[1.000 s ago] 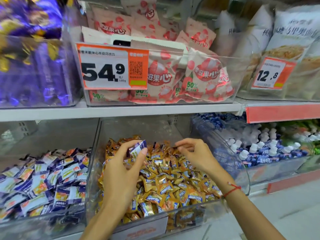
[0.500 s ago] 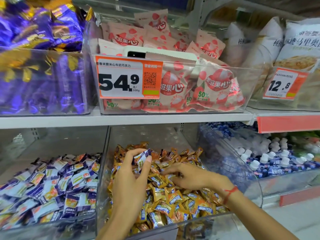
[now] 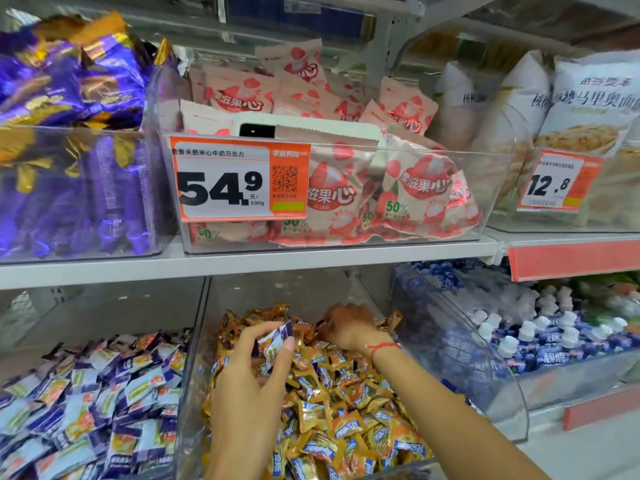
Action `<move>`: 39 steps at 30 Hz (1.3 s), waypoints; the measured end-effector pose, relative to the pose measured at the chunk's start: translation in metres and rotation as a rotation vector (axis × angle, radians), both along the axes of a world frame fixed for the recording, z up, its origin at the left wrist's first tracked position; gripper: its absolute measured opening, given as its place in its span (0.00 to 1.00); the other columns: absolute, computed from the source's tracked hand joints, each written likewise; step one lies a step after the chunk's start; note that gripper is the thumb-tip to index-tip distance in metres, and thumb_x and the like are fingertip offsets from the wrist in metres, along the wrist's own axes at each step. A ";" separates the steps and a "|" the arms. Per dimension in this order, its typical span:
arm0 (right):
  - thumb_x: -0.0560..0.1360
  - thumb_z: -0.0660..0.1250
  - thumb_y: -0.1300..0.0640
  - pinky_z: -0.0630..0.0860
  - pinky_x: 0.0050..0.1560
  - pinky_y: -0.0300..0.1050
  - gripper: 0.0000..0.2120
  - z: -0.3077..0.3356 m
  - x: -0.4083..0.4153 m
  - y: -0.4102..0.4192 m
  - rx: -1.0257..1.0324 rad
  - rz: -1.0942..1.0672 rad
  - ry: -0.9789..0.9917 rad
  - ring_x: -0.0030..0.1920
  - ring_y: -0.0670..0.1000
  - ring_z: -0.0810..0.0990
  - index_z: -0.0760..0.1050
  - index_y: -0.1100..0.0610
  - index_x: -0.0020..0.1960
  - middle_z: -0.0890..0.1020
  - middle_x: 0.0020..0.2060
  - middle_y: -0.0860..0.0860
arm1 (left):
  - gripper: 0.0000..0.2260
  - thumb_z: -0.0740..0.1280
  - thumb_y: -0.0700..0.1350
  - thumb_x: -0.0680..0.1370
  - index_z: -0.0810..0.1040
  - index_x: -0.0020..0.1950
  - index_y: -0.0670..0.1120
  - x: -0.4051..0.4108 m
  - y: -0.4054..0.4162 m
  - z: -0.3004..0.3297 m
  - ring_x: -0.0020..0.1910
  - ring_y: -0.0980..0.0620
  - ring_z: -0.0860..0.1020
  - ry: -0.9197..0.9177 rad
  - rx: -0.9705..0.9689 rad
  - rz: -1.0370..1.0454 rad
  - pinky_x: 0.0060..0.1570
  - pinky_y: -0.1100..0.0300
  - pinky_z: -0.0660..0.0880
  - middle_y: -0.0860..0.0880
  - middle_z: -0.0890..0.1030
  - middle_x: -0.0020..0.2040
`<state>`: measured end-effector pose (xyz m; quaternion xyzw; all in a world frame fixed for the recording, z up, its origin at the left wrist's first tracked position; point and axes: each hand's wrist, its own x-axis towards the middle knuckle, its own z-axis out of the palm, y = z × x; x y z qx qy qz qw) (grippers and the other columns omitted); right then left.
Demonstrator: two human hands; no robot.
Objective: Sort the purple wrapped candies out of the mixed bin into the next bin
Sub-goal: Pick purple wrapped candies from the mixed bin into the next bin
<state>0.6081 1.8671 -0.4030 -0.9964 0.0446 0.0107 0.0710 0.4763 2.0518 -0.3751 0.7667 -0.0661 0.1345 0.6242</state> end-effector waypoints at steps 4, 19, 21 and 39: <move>0.74 0.69 0.44 0.70 0.63 0.47 0.14 0.001 -0.010 -0.006 -0.031 0.036 -0.051 0.61 0.56 0.74 0.82 0.50 0.54 0.79 0.58 0.53 | 0.06 0.66 0.53 0.77 0.72 0.51 0.64 0.000 0.000 0.000 0.26 0.62 0.70 0.002 0.029 -0.017 0.34 0.66 0.65 0.66 0.76 0.34; 0.71 0.74 0.56 0.79 0.43 0.34 0.09 0.052 -0.136 0.014 1.365 -0.058 -0.059 0.45 0.49 0.86 0.83 0.59 0.49 0.86 0.41 0.55 | 0.09 0.56 0.57 0.80 0.67 0.60 0.63 0.002 -0.001 -0.011 0.41 0.44 0.78 -0.004 0.182 -0.182 0.45 0.48 0.76 0.42 0.80 0.47; 0.72 0.74 0.56 0.80 0.46 0.36 0.08 0.049 -0.141 0.027 1.373 -0.047 -0.101 0.45 0.48 0.85 0.83 0.59 0.48 0.86 0.39 0.52 | 0.14 0.54 0.61 0.78 0.67 0.62 0.62 0.001 -0.001 -0.012 0.46 0.51 0.79 0.000 0.184 -0.223 0.49 0.48 0.77 0.49 0.80 0.49; 0.83 0.55 0.50 0.61 0.72 0.51 0.27 0.016 -0.085 -0.046 0.449 -0.268 0.250 0.73 0.58 0.63 0.56 0.64 0.76 0.64 0.74 0.60 | 0.11 0.59 0.64 0.72 0.69 0.50 0.62 0.001 -0.002 -0.007 0.31 0.45 0.77 -0.038 0.174 -0.117 0.33 0.48 0.75 0.46 0.80 0.40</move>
